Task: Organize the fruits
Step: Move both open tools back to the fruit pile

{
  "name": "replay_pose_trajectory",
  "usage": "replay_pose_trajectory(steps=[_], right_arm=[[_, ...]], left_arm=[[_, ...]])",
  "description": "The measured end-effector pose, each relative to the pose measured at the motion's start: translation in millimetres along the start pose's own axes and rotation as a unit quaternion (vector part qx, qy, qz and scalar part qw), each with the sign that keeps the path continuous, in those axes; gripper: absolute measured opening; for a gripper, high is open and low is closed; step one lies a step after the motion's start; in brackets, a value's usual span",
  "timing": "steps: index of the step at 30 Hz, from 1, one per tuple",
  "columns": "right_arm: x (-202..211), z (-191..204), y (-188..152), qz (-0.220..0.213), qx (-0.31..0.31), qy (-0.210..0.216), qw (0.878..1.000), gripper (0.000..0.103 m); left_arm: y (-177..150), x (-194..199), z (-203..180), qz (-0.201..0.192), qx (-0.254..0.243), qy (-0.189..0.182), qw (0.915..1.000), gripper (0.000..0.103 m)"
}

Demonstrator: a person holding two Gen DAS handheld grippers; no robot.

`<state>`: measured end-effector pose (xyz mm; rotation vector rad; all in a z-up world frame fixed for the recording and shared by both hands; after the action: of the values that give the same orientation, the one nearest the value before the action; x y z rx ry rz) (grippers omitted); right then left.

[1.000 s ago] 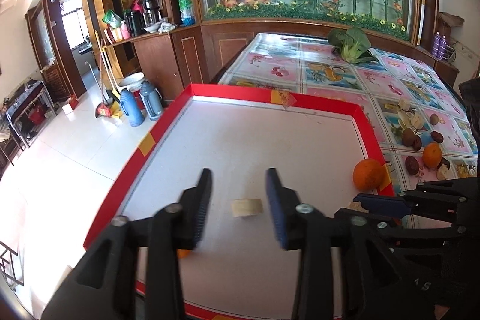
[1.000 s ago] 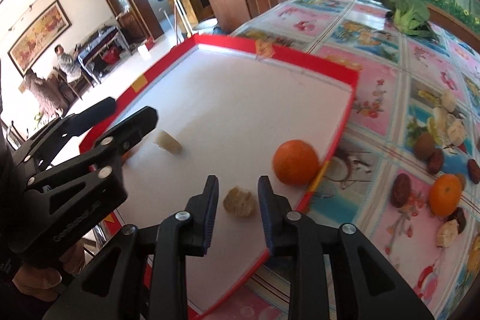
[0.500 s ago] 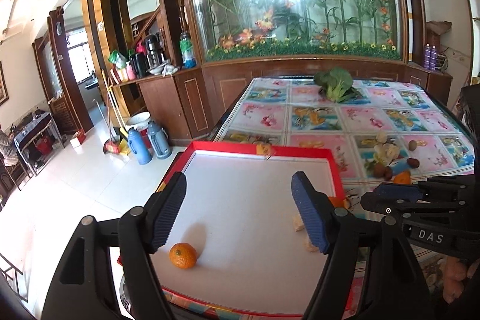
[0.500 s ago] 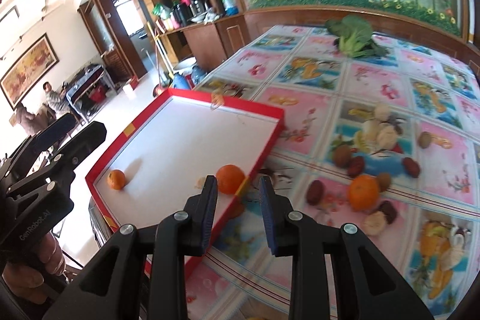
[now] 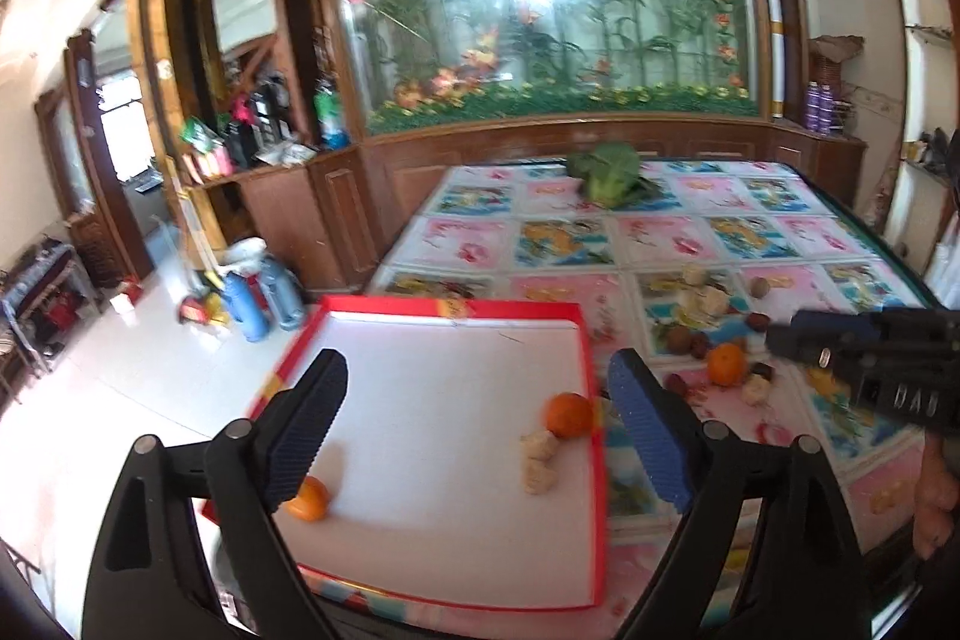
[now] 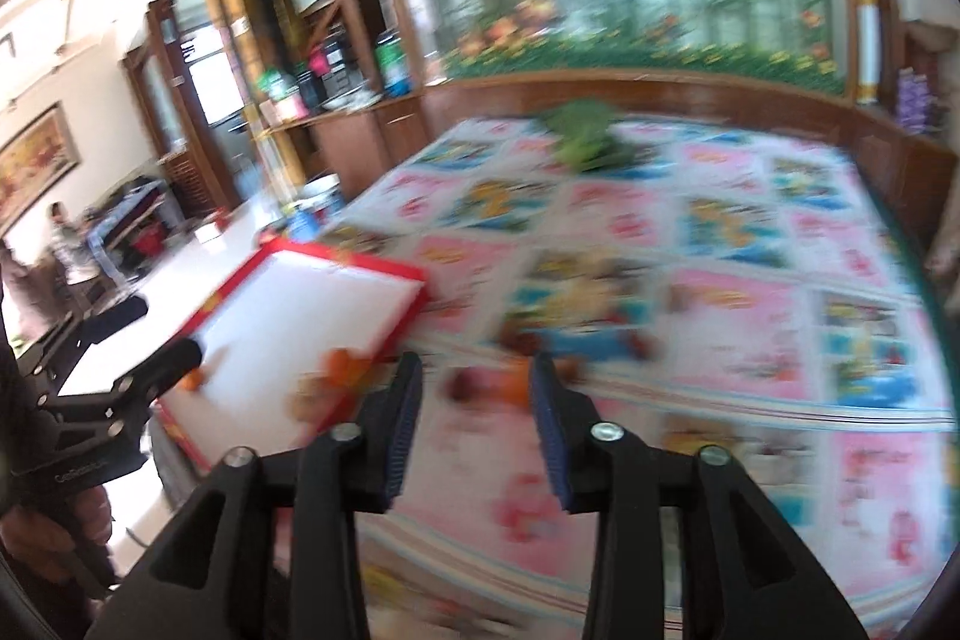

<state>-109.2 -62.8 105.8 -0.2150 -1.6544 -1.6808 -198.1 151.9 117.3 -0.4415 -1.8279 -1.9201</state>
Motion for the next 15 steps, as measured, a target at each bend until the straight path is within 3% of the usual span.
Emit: replay_pose_trajectory(steps=[3,6,10,15], right_arm=[[21,-52,-18,-0.011,-0.023,-0.057,0.998,0.053],[23,-89,-41,0.012,-0.046,-0.091,0.995,0.053],[13,-118,-71,0.054,-0.079,-0.105,0.99,0.053],[0,-113,-74,0.067,-0.068,-0.092,0.991,0.053]], left_arm=[[-14,-11,-17,0.036,-0.003,-0.056,0.9978,0.09],[-30,-25,-37,0.071,-0.015,-0.089,0.9934,0.089],[-47,-38,-62,0.111,-0.026,-0.122,0.9859,0.089],[-71,-45,-93,0.157,-0.043,-0.173,0.9714,0.089]])
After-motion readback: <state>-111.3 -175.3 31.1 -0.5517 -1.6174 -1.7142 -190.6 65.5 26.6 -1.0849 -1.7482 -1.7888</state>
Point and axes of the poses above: each gripper's, at about its wrist camera, not at the fingertips, and x roughly against the way its jaws point, z to its left, y to its top, the point moved 3 cm from there along -x, roughly the way its jaws point, and after that the axes turned 4 degrees about -y, right-handed, at the moved point
